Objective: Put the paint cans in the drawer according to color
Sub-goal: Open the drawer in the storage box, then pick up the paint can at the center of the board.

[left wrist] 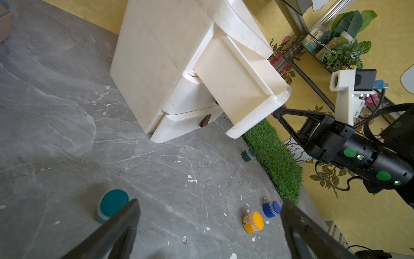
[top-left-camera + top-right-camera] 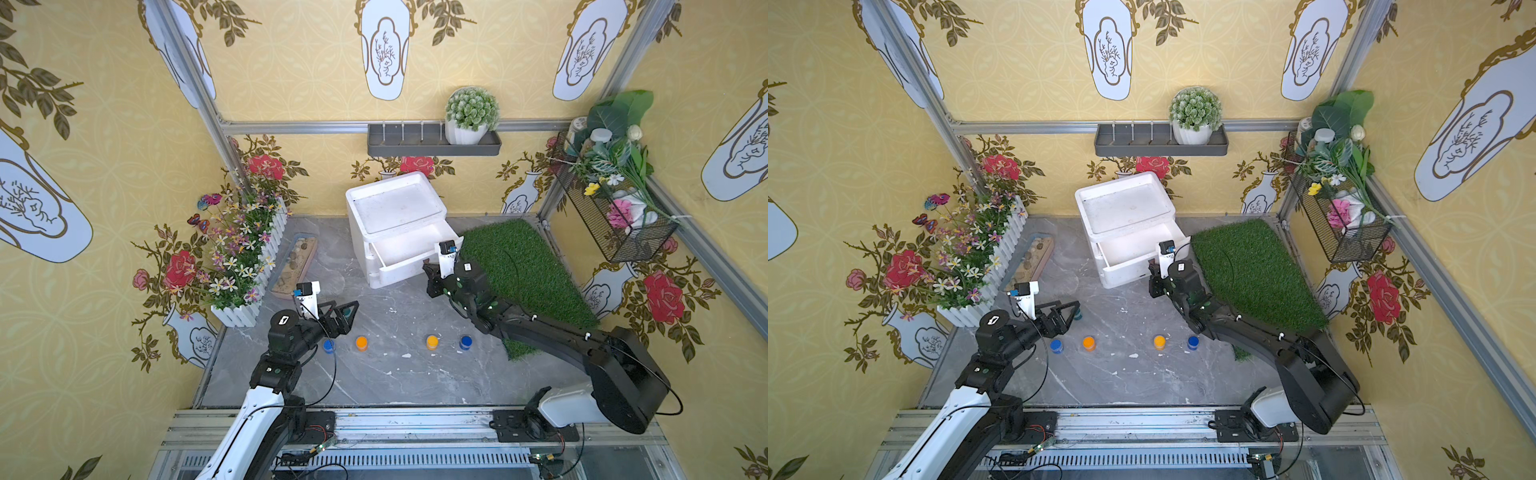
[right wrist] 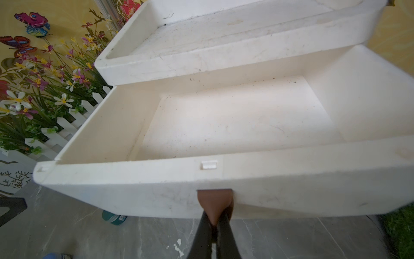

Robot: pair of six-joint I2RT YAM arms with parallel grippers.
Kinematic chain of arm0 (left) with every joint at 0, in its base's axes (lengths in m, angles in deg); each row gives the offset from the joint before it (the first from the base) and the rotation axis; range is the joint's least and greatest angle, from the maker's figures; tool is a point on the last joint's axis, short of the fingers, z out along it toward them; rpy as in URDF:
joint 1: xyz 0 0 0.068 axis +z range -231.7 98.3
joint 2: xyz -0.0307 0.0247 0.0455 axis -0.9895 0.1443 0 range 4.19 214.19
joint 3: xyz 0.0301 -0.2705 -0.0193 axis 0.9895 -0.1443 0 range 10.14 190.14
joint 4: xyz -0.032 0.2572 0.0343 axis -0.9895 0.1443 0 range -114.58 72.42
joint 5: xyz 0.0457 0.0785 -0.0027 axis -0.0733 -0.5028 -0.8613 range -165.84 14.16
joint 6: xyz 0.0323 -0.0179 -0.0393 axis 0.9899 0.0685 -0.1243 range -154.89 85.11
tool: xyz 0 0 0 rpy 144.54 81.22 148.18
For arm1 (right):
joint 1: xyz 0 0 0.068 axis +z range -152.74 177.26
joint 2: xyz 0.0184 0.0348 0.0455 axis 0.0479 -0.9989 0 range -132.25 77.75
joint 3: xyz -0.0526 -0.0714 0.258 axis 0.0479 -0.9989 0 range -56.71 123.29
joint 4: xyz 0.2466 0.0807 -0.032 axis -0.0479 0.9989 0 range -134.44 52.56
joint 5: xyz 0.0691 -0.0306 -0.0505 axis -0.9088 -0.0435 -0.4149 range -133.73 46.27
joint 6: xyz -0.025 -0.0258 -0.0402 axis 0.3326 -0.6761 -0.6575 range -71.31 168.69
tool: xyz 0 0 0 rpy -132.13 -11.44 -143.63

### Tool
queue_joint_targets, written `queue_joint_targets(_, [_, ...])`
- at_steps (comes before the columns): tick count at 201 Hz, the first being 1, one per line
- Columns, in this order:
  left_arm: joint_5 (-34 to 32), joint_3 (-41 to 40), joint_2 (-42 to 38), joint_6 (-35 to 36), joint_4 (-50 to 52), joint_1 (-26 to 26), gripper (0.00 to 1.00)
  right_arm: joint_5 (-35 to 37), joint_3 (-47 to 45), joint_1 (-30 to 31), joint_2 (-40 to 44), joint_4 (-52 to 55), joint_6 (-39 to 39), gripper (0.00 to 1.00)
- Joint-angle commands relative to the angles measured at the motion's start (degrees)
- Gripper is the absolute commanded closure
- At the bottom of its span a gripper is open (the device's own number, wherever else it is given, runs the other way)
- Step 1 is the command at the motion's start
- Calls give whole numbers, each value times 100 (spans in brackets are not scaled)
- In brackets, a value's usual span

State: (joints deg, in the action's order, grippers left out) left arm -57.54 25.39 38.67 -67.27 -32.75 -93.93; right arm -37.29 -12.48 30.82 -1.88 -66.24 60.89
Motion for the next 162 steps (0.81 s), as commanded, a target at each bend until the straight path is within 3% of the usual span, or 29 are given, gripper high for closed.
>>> queue_joint_targets(1, [139,-16,-11,-65,-101,2,0,-24,-149,45,257,-85,17,100])
queue_joint_targets(7, [172,-16,-7,-75,-128,10,0,-49,-147,43,301,-62,-1,99])
queue_joint_targets(37, [398,-35,-53,-153,-167,10,0,-125,-334,174,690,-31,-52,53])
queue_joint_targets(55, [594,-74,-120,-260,-231,9,0,-211,-699,302,1145,-109,-23,38])
queue_joint_targets(85, [1065,-246,-202,-627,-578,-7,0,-697,-1575,364,2253,-396,173,31])
queue_joint_targets(115, [1207,-403,-305,-900,-810,-279,0,-1875,-2751,364,3346,-1252,537,30])
queue_joint_targets(143, [436,-379,-173,-689,-528,-1114,0,-2524,-3374,404,3883,-1370,844,30])
queue_joint_targets(162, [-630,-141,96,-263,375,-1977,0,-2492,-3447,489,4018,-957,870,30])
